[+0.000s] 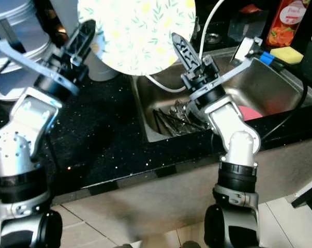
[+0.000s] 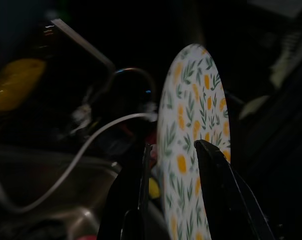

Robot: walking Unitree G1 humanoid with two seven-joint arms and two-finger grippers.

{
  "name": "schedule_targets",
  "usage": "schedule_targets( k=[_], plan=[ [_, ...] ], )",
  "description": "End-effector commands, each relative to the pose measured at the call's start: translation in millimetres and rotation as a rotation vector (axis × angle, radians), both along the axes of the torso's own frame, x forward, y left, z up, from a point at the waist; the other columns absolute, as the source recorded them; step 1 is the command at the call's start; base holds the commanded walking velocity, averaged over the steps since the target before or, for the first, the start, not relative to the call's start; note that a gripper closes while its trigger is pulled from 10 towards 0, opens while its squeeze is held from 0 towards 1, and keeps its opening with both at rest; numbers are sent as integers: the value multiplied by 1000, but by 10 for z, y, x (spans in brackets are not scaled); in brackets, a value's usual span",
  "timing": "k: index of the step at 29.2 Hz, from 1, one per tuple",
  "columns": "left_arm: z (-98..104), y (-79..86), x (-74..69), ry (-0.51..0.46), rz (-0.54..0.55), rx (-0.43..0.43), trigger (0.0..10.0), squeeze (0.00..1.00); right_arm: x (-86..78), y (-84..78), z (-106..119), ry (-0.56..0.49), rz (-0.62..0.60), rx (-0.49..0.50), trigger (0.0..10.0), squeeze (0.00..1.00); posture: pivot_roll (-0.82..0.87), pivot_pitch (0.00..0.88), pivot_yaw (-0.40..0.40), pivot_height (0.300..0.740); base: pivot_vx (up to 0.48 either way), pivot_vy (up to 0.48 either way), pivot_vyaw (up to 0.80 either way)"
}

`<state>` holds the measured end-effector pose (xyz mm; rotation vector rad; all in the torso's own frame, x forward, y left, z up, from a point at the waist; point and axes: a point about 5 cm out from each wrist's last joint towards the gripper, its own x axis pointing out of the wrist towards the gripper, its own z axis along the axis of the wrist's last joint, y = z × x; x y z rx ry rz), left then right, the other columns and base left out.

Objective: Kitchen organization

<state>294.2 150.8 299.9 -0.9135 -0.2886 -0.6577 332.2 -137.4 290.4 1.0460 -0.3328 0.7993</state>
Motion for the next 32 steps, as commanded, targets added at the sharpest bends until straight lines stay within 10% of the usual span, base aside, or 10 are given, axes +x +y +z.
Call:
schedule_targets(
  k=[1,5,11,20,21,31,32],
  plan=[
    [4,57,-24,-2,31,22,10000,0,51,-56,8,18,-53,14,10000,0,-2,5,75,740,0,0,0],
    [-158,195,-33,70,103,21,10000,0,330,-288,-121,159,-259,-1,10000,0,7,0,71,740,0,0,0],
    [-170,206,-50,72,123,42,10000,0,660,-362,-576,503,-531,-370,10000,0,16,0,62,740,0,0,0],
    [-199,189,-42,82,131,53,10000,0,751,-315,-826,629,-592,-598,10000,0,17,0,58,740,0,0,0],
    [-200,187,-44,82,131,53,10000,0,753,-316,-900,672,-584,-583,10000,1000,20,0,57,740,0,0,0],
    [-203,181,-41,89,133,55,10000,0,787,-414,-840,660,-642,-474,10000,1000,19,0,61,740,0,0,0],
    [-203,177,-39,90,131,55,10000,0,788,-451,-785,630,-671,-468,10000,416,19,0,61,740,0,0,0]
  ],
)
